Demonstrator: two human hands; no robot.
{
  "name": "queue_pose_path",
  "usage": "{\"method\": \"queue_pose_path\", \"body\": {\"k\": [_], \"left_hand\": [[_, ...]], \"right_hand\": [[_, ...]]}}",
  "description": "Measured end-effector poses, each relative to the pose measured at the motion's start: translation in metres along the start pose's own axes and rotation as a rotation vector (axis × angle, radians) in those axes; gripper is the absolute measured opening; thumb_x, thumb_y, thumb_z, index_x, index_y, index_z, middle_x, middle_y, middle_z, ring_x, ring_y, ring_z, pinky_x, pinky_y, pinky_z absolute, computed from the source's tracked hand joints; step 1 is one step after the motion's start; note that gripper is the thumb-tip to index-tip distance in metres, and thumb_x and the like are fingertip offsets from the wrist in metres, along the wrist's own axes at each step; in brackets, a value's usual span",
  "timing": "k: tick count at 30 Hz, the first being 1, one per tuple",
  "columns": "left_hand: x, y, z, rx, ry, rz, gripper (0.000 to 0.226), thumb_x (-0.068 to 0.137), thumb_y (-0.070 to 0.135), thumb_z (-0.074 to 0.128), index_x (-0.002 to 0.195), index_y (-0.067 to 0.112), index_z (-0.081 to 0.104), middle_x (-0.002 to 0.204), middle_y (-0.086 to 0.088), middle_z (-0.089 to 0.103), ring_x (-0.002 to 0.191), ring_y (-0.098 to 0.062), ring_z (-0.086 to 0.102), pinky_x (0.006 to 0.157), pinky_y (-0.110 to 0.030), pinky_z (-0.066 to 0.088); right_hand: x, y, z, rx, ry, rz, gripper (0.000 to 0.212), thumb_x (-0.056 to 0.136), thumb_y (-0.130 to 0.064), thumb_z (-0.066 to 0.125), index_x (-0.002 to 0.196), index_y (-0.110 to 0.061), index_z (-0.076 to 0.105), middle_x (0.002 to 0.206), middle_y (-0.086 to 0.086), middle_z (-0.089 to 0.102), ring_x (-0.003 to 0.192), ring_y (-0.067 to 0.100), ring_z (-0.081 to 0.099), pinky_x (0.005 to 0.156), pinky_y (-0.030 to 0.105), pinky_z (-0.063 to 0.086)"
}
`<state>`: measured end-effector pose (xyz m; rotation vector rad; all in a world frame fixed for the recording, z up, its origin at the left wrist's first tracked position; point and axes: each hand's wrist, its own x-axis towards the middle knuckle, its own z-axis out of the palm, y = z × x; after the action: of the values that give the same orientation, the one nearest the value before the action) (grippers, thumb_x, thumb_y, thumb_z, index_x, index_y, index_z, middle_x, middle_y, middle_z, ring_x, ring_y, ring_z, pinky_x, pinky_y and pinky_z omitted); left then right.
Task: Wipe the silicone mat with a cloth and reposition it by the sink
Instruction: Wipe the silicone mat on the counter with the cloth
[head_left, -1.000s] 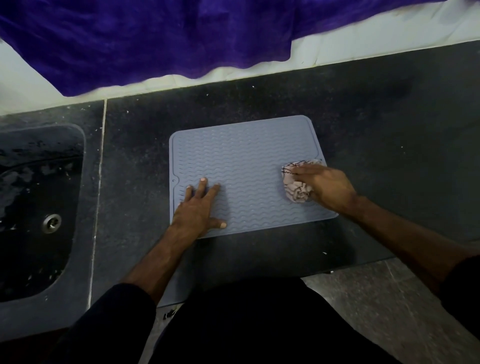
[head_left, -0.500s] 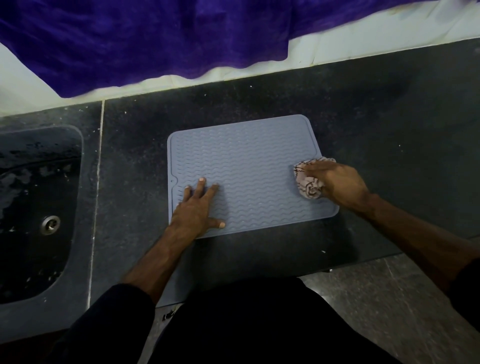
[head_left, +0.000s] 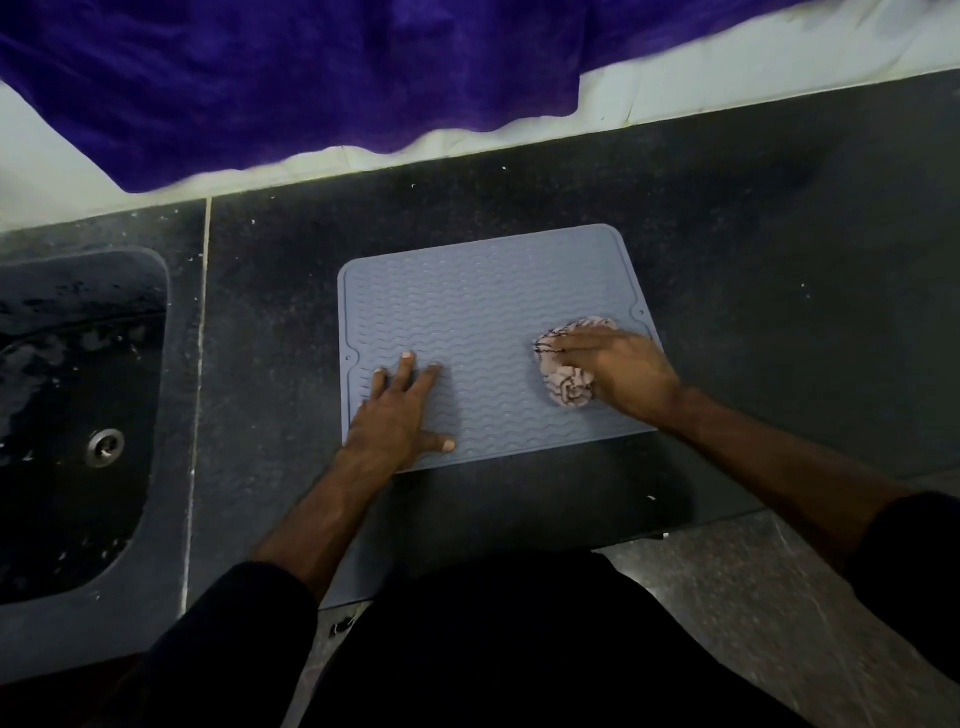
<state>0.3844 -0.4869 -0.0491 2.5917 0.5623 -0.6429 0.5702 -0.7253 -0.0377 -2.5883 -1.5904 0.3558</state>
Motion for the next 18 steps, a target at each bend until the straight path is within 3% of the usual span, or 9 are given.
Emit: {"method": "queue_pose_path", "body": {"k": [5,8,13,18], "left_hand": [[0.0,0.001,0.001,-0.006,0.002,-0.007,0.11,0.076,0.047,0.075,0.153,0.034,-0.002,0.16,0.0,-0.017,0.146,-0.035,-0.012,0.116,-0.058,0.011],[0.002,0.0,0.002,-0.006,-0.002,-0.005,0.11,0.075,0.047,0.075,0.153,0.034,-0.002,0.16,0.0,-0.017,0.146,-0.035,-0.013,0.116,-0.058,0.01],[0.0,-0.002,0.003,-0.019,0.015,-0.002,0.11,0.076,0.047,0.075,0.153,0.035,-0.002,0.16,0.001,-0.017,0.146,-0.033,-0.013,0.115,-0.058,0.009],[0.001,0.0,0.003,-0.032,0.011,-0.002,0.109,0.076,0.046,0.075,0.153,0.034,-0.001,0.16,0.001,-0.017,0.146,-0.034,-0.014,0.117,-0.057,0.009]], "right_hand": [[-0.003,0.017,-0.011,-0.043,0.041,0.068,0.05,0.079,-0.019,0.073,0.127,-0.016,0.058,0.132,0.011,0.058,0.125,0.029,0.051,0.108,0.042,0.038],[0.017,-0.012,-0.007,0.01,0.083,-0.031,0.052,0.077,-0.016,0.074,0.127,-0.014,0.058,0.136,0.011,0.056,0.128,0.03,0.048,0.11,0.041,0.031],[0.021,-0.02,0.0,-0.163,-0.01,-0.089,0.057,0.085,-0.016,0.065,0.139,-0.021,0.045,0.148,0.001,0.041,0.139,0.022,0.033,0.115,0.035,0.021],[0.026,-0.011,-0.016,-0.28,-0.045,0.012,0.039,0.084,-0.017,0.064,0.123,-0.015,0.058,0.126,0.01,0.061,0.117,0.028,0.055,0.102,0.041,0.043]]}}
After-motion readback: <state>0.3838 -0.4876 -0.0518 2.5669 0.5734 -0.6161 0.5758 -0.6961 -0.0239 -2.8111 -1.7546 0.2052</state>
